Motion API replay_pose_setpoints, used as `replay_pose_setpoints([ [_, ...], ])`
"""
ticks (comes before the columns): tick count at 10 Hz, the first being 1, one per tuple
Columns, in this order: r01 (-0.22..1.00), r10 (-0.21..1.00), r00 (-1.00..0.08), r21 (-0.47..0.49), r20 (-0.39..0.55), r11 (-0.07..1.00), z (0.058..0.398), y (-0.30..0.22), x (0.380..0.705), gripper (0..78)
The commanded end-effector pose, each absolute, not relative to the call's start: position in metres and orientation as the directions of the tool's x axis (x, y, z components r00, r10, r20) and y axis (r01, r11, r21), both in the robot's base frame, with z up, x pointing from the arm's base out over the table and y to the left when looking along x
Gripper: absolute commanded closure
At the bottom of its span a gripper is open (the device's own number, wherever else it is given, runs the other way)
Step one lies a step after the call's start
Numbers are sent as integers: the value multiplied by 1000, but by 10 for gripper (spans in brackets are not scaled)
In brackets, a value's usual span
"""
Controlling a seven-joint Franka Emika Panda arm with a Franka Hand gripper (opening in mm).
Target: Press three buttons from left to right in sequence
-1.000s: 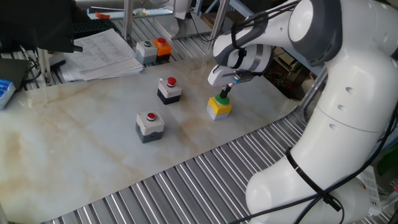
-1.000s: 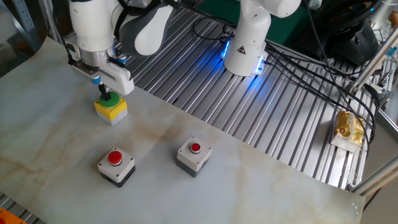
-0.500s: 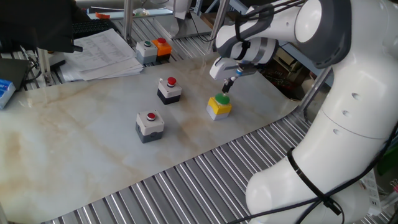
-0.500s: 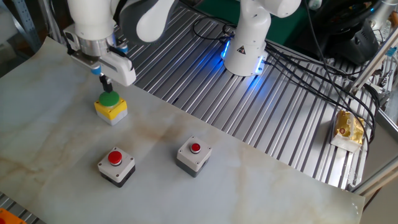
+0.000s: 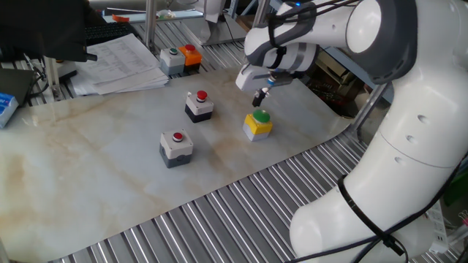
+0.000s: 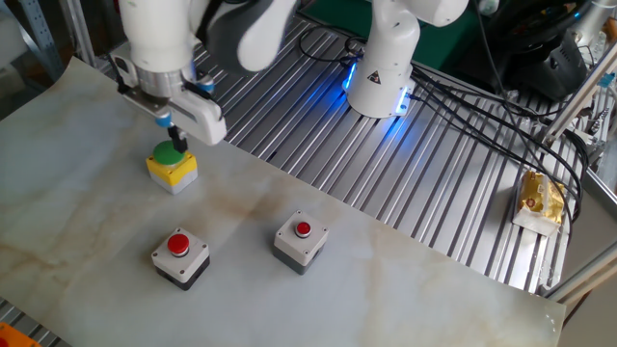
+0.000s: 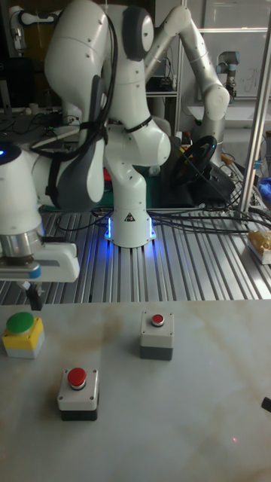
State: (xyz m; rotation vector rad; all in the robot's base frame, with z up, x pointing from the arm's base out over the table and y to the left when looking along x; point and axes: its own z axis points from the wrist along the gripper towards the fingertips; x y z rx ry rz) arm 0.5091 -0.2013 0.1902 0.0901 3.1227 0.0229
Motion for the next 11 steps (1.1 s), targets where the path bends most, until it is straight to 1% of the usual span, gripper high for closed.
replay_pose_setpoints([
  [1,64,65,-998,8,-18,998,203,-181,517,776],
  [4,74,74,-997,8,-11,997,209,-169,521,776],
  [6,98,98,-995,3,-3,995,218,-149,524,776],
  [11,104,105,-994,13,-19,994,211,-128,527,776],
])
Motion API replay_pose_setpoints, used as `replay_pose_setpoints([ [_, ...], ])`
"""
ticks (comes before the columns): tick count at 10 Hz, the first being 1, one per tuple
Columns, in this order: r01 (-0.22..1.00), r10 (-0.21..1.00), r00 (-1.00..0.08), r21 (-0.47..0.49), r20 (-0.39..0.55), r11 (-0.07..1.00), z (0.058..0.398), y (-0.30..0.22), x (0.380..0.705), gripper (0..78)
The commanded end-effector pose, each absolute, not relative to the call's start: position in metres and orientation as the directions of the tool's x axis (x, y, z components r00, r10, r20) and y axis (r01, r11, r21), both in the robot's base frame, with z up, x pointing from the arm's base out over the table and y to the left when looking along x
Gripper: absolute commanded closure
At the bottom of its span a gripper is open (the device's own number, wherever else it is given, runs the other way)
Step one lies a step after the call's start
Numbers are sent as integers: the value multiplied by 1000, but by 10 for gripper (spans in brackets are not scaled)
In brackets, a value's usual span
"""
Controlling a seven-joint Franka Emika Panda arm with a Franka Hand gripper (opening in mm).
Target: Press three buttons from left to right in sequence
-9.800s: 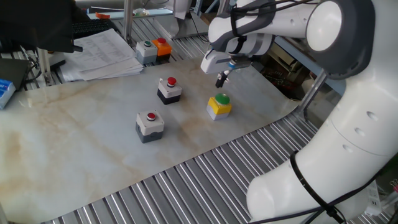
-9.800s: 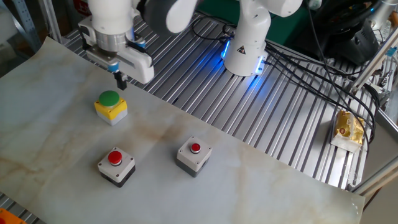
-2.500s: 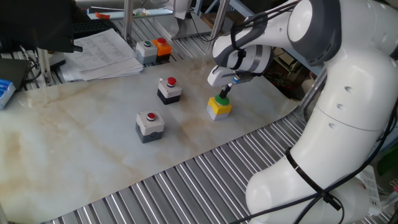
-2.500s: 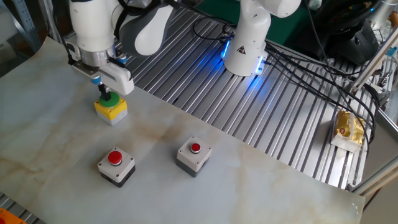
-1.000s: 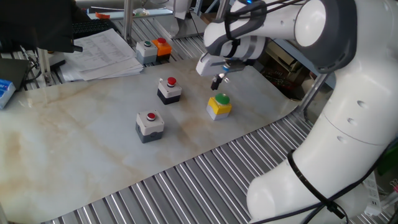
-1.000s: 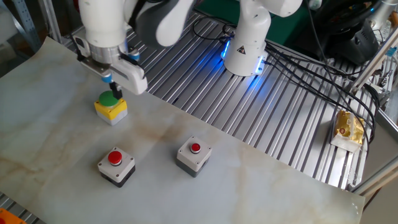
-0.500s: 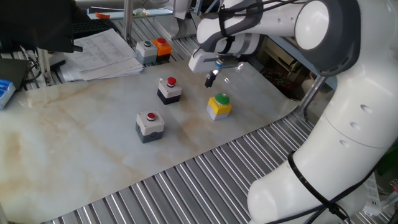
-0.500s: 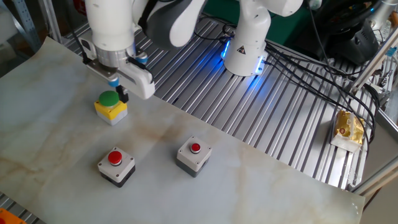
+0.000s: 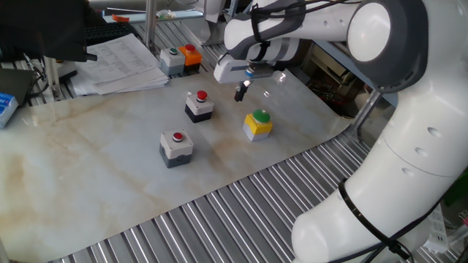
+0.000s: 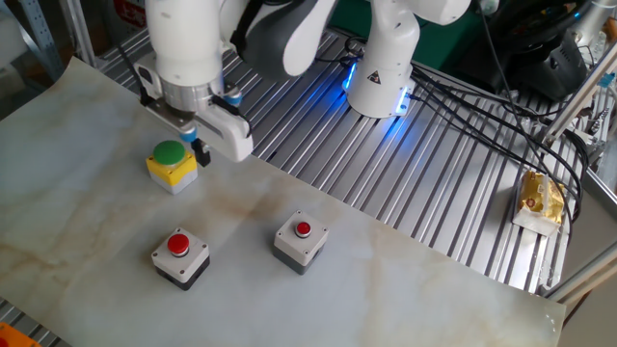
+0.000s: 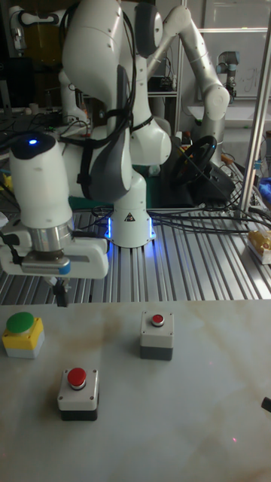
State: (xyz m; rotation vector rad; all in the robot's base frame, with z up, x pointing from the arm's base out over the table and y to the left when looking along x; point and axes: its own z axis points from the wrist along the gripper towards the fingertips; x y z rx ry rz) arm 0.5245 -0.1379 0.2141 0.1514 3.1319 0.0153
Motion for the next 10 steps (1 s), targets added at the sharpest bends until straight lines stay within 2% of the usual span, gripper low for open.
replay_pose_setpoints([
  [1,110,111,-994,13,-23,994,209,-123,527,776],
  [4,132,132,-991,12,-35,991,205,-107,531,776],
  [10,114,114,-993,12,-28,993,216,-107,550,776],
])
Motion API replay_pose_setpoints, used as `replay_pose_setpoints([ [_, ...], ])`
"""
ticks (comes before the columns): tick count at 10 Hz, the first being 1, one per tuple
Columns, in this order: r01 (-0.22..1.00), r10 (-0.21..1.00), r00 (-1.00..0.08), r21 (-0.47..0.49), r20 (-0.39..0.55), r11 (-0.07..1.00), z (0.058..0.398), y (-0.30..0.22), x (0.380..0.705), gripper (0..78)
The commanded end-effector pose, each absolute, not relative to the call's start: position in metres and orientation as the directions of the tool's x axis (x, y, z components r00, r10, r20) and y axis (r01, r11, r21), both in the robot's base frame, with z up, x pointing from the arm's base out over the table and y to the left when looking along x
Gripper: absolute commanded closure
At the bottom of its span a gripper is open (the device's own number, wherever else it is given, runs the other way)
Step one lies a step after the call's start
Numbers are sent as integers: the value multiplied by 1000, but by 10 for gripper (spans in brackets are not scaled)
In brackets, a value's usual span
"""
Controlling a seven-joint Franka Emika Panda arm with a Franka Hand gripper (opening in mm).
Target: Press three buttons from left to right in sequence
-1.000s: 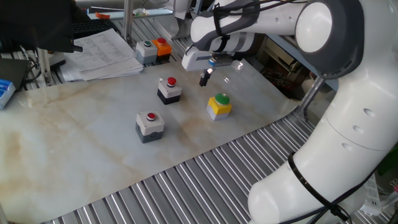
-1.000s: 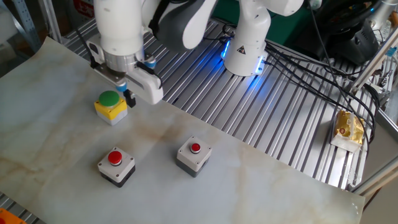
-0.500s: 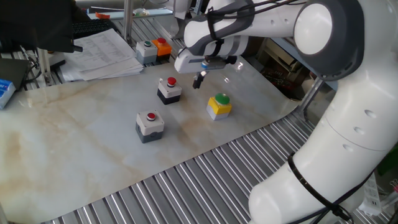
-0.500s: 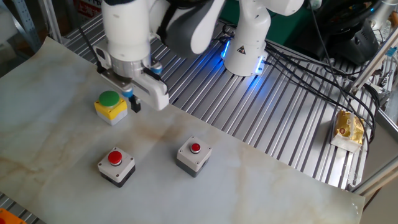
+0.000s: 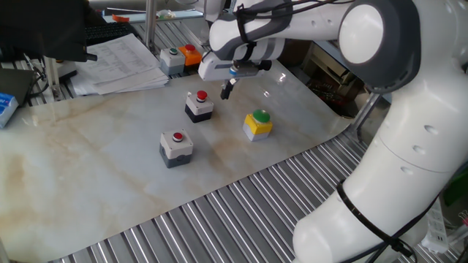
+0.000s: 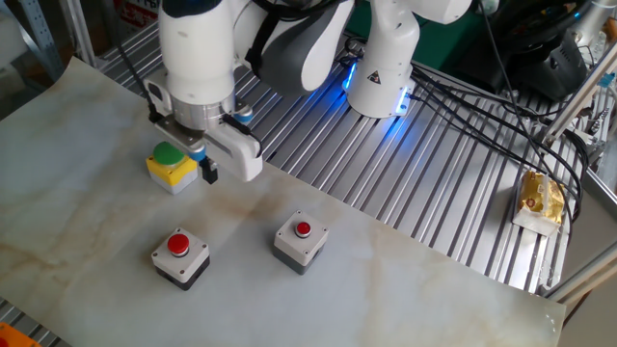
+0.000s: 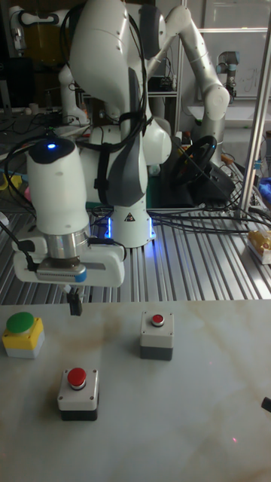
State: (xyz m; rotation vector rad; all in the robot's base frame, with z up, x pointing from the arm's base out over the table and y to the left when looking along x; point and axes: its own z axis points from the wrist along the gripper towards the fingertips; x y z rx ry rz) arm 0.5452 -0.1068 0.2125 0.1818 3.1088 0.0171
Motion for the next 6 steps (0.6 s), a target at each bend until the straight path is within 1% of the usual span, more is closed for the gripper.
replay_pose_setpoints([
  [1,120,120,-992,12,-29,993,216,-103,558,776],
  [6,124,124,-992,12,-35,992,214,-97,568,776],
])
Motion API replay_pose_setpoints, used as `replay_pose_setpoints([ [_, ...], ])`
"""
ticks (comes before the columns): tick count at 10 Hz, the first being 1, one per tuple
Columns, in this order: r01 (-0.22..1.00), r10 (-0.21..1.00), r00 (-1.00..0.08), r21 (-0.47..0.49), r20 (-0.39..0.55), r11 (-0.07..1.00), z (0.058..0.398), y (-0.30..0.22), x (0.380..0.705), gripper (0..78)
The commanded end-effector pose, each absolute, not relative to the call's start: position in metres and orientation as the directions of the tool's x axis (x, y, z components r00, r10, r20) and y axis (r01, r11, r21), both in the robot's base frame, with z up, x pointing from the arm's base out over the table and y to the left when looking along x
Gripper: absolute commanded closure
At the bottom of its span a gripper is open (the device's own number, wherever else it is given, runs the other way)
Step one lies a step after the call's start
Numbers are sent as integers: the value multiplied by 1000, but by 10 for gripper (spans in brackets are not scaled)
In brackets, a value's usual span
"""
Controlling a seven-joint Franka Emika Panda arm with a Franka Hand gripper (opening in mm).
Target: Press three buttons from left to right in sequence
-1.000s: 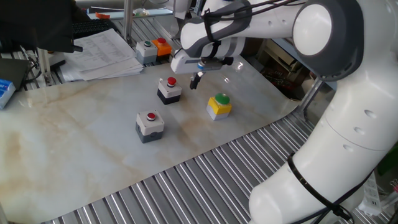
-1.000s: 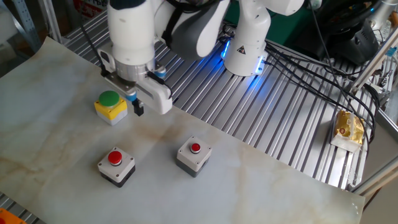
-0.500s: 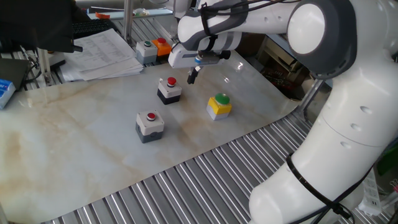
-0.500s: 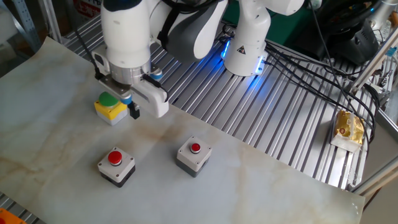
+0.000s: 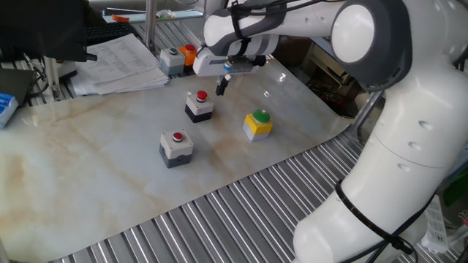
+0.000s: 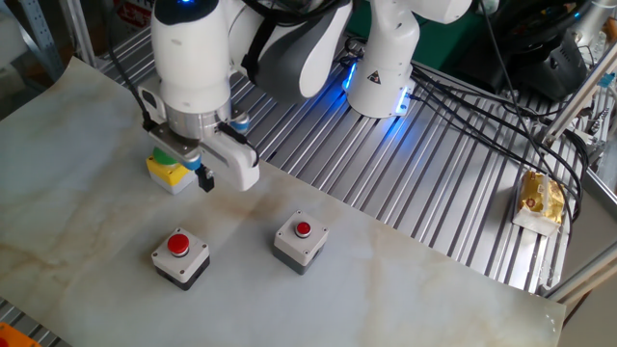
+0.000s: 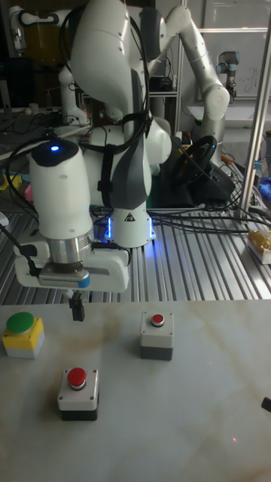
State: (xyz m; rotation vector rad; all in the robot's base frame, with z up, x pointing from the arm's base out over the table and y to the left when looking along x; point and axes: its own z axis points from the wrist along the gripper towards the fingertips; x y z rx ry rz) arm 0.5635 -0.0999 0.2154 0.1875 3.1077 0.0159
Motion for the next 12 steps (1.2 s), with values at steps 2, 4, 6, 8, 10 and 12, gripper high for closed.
replay_pose_setpoints([
  [2,128,128,-991,13,-37,992,213,-94,571,776],
  [4,130,130,-991,13,-36,991,213,-92,577,776],
  [6,127,128,-991,14,-36,992,212,-92,581,776],
  [8,130,131,-991,15,-43,991,209,-90,583,776],
  [10,150,151,-988,18,-43,988,210,-88,584,776],
  [12,174,175,-984,18,-40,985,213,-86,585,776],
])
